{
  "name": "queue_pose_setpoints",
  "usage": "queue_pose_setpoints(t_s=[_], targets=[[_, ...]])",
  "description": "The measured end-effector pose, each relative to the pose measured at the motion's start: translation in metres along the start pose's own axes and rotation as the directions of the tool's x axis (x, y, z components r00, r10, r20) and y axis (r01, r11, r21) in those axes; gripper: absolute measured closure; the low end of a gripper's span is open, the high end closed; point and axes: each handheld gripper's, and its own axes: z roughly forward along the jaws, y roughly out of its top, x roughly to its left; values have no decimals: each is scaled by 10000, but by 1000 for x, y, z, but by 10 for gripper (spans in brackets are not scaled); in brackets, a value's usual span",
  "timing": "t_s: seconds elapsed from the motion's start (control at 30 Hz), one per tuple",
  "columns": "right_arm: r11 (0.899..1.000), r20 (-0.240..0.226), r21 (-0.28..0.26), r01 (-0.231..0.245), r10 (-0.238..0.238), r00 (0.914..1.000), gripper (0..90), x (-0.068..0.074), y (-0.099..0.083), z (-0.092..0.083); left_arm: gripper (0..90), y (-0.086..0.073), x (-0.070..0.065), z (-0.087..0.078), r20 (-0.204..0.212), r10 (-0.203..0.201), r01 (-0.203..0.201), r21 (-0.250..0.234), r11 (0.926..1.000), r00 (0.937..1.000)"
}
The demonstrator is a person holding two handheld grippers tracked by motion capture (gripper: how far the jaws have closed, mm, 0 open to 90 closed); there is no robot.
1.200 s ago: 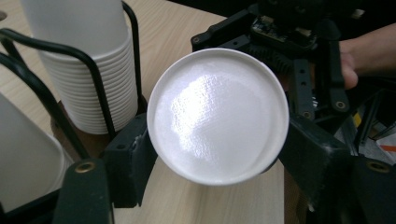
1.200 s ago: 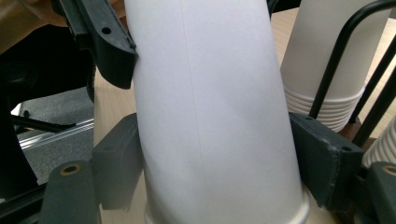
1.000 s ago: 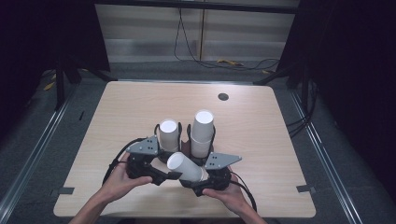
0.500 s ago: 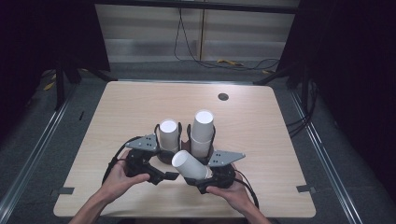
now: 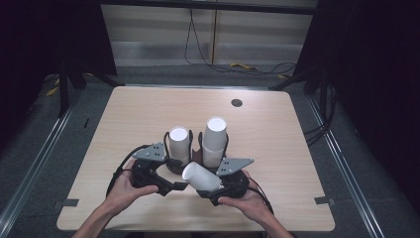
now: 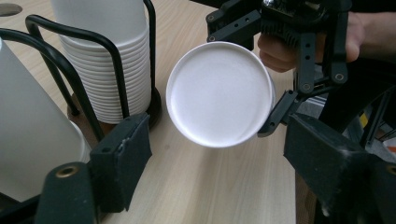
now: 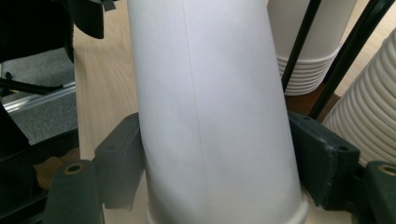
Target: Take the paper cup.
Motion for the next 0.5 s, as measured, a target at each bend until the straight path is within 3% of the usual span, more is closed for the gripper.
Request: queue_pose_setpoints(t_s=[0.2, 0.27, 0.33, 0.4, 0.5], targets=[[9979, -50, 581, 301, -298, 9995, 252, 0, 7, 2, 162, 0, 0, -1, -38, -79, 79, 50, 10000, 10000], [9970, -105, 674, 373, -367, 9993, 252, 0, 8, 2, 163, -1, 1, -1, -97, -87, 88, 66, 9999, 9999], [9946, -194, 895, 525, -510, 9985, 254, 0, 13, 3, 165, -1, 2, -1, 222, -81, 78, 122, 9999, 9997], [9924, -179, 1073, 610, -594, 9981, 254, 0, 15, 4, 174, -1, 1, -1, 19, 25, -26, 173, 9998, 10000], [9881, -200, 1329, 772, -752, 9970, 255, -1, 19, 6, 196, -1, 2, -1, 55, 97, -99, 237, 9997, 9999]])
